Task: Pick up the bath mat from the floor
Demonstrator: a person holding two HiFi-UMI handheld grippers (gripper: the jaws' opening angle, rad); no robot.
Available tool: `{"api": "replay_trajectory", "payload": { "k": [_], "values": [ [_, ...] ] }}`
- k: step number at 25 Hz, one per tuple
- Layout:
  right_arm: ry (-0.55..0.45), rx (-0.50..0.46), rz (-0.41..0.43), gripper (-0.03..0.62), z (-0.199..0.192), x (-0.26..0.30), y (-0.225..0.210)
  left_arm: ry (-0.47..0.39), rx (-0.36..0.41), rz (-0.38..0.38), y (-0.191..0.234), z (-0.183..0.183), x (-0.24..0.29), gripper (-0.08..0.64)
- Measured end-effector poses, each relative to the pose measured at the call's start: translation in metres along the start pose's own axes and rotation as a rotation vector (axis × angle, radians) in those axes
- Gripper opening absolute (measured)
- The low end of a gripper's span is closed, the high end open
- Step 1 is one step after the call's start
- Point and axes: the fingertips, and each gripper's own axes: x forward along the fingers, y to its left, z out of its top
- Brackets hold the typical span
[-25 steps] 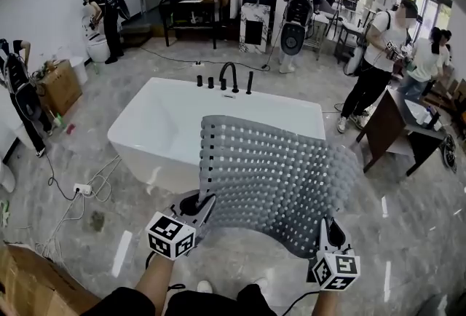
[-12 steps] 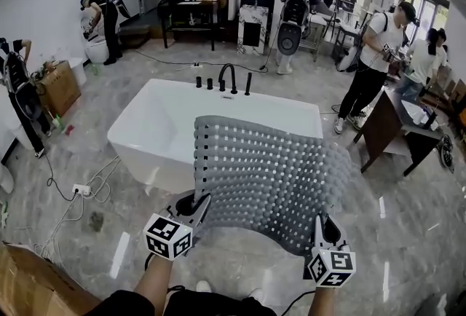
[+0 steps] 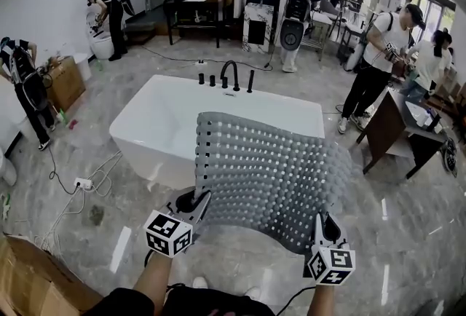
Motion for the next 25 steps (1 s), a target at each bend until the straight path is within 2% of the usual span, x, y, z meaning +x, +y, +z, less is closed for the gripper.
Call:
{"api": "replay_trajectory", "payload": {
  "k": [25],
  "values": [
    [0.003, -0.023, 0.006, 0.067, -0.003, -0.018, 0.01, 0.014, 0.015, 0.013, -0.004, -0.006, -0.022, 0.061]
  ]
}}
